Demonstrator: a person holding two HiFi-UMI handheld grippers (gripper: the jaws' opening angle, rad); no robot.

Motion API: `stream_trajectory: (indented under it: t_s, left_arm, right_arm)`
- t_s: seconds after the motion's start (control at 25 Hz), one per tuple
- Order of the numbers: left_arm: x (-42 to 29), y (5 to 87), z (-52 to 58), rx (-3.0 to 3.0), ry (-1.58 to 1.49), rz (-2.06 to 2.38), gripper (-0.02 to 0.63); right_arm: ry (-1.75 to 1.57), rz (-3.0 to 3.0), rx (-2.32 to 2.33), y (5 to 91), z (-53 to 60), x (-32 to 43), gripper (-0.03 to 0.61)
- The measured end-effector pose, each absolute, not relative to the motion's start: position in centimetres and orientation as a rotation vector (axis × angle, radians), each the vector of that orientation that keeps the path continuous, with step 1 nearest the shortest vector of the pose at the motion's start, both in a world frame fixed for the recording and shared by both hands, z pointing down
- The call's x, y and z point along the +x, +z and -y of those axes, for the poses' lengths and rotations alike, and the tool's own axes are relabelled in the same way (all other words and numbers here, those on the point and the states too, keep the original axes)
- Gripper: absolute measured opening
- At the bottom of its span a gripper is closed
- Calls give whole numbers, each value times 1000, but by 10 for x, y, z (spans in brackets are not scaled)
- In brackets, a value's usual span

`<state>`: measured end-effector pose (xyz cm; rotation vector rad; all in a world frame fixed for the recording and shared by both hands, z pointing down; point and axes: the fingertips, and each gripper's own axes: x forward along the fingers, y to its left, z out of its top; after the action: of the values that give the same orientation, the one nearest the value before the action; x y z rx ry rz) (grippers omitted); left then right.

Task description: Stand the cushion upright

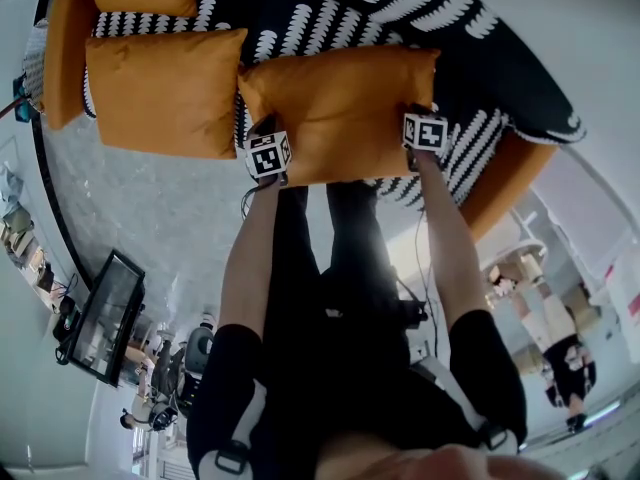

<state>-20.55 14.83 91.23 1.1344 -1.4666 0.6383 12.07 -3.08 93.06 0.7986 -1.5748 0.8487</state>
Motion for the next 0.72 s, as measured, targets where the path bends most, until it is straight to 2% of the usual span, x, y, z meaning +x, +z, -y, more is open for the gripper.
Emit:
stream_trajectory:
  t_s: [0.24,0.72]
  left_arm:
    - [-207,910,-145,1143,633,1479,8]
    - [-211,890,-149,1189,644,1501,0]
  right_arm:
    - [817,1588,784,927,32,118,56]
    - [789,1662,792,904,28,110,11]
